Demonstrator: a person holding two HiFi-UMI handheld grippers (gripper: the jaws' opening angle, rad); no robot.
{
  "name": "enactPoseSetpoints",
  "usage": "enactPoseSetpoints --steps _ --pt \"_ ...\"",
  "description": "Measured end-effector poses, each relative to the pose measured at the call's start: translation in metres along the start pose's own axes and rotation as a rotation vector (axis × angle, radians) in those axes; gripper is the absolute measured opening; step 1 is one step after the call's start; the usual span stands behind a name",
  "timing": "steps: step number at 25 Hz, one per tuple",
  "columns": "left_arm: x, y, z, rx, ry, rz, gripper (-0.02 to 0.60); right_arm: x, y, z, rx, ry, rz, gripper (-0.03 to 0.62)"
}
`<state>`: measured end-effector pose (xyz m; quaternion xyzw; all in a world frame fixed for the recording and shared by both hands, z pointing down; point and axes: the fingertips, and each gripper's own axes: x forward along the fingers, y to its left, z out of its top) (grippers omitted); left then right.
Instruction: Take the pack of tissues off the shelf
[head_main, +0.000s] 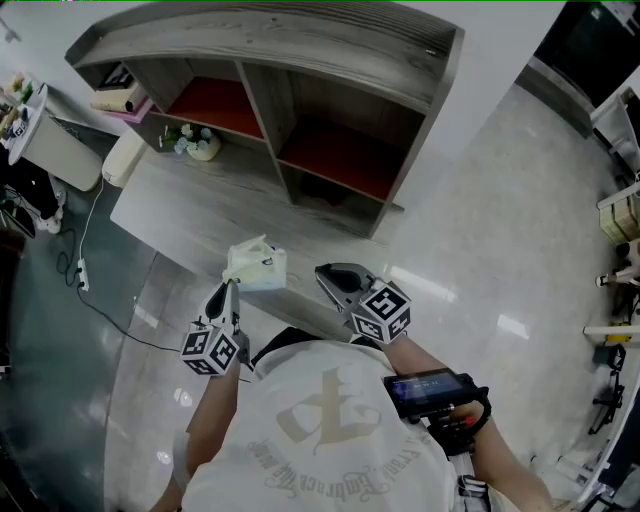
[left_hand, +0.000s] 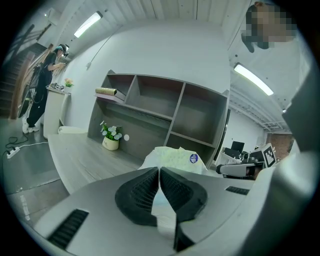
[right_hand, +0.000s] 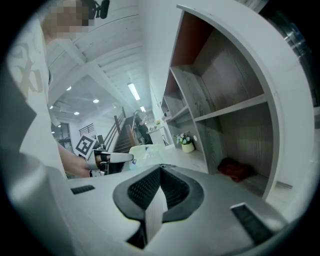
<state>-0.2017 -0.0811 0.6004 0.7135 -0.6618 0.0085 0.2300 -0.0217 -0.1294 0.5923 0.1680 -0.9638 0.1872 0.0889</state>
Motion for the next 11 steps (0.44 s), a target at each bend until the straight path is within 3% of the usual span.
enactPoseSetpoints --steps 11 --pt "0.013 -0.006 -0.005 -0.002 0.028 -0.023 0.025 0.002 -0.008 -0.002 0.012 0.01 -0.007 0.005"
